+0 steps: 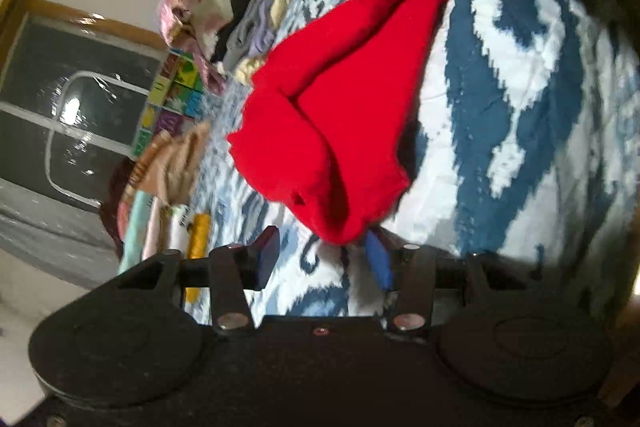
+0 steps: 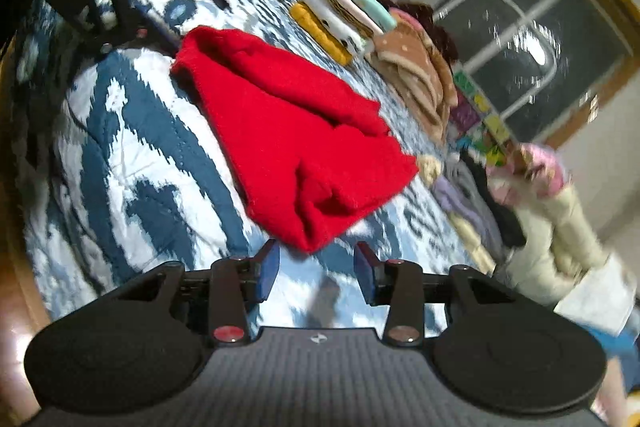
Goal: Fold clothes
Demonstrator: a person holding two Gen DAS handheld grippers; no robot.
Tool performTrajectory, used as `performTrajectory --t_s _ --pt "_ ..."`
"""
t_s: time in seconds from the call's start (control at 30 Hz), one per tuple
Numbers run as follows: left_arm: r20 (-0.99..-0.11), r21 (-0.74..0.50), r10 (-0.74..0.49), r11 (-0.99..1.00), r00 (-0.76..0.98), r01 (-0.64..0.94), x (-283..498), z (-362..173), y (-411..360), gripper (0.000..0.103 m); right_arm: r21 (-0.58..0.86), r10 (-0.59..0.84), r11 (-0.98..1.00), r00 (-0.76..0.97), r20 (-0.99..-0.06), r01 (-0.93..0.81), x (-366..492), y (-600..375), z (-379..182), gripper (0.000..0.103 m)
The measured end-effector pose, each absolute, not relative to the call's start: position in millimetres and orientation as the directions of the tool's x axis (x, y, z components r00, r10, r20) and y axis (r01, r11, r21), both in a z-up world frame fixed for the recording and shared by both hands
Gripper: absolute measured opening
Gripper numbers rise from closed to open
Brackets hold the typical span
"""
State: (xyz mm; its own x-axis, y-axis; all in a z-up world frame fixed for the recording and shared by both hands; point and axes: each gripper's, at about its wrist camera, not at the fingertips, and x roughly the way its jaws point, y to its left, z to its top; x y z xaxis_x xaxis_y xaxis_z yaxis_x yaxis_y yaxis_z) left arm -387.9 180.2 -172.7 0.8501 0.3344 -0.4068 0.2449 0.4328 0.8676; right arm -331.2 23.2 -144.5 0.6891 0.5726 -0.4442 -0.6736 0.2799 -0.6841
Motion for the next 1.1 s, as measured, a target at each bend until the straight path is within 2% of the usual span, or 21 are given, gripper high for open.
performTrajectory --t_s 0.1,0.17,0.27,0.57,0.63,0.77,0.83,0.87,0.9,0.97,1.1 --pt "-0.384 0.872 0.317 0.433 0.867 0.228 -389.6 -173.4 182.8 0.049 -0.696 0.579 0.282 0.696 -0.425 -0.660 -327.5 29.3 -146.7 0.042" --pt "-0.372 0.869 0.304 0.447 0.877 0.214 -391.7 -171.9 185.6 0.049 -0.706 0.580 0.288 0.705 -0.409 -0.647 -327.1 30.0 -146.5 0.049" --pt "-0.351 0.866 0.288 0.461 0.891 0.192 -392.8 -171.1 185.7 0.050 -0.729 0.580 0.284 0.717 -0.387 -0.623 -329.5 27.2 -146.6 0.052" --pt "-0.299 0.879 0.263 0.451 0.917 0.157 -378.3 -171.2 181.5 0.051 -0.762 0.625 0.293 0.719 -0.304 -0.577 -322.2 42.6 -145.9 0.053" --pt "-0.291 0.880 0.255 0.449 0.922 0.154 -376.9 -172.2 180.6 0.050 -0.758 0.638 0.284 0.705 -0.309 -0.588 -319.3 44.0 -148.1 0.052" --pt "-0.263 0.903 0.246 0.404 0.933 0.148 -376.4 -176.2 174.8 0.049 -0.723 0.656 0.278 0.675 -0.338 -0.632 -311.8 44.6 -145.9 0.042" --pt "-0.269 0.906 0.247 0.394 0.931 0.157 -374.8 -177.4 171.9 0.044 -0.711 0.658 0.269 0.663 -0.357 -0.649 -311.5 46.2 -146.9 0.037" --pt "-0.295 0.897 0.253 0.405 0.921 0.176 -373.0 -177.5 171.1 0.030 -0.705 0.659 0.265 0.657 -0.366 -0.658 -311.4 47.0 -147.4 0.033" --pt "-0.325 0.888 0.263 0.415 0.908 0.198 -371.9 -178.2 169.8 0.020 -0.690 0.658 0.265 0.650 -0.381 -0.673 -311.2 47.1 -147.4 0.030" --pt "-0.335 0.891 0.281 0.406 0.899 0.205 -373.5 -179.6 165.8 0.017 -0.662 0.653 0.269 0.637 -0.409 -0.700 -311.0 46.9 -145.9 0.025" --pt "-0.373 0.884 0.277 0.397 0.885 0.248 -390.4 -170.1 158.6 0.017 -0.639 0.654 0.249 0.613 -0.443 -0.728 -322.3 37.5 -136.1 0.023"
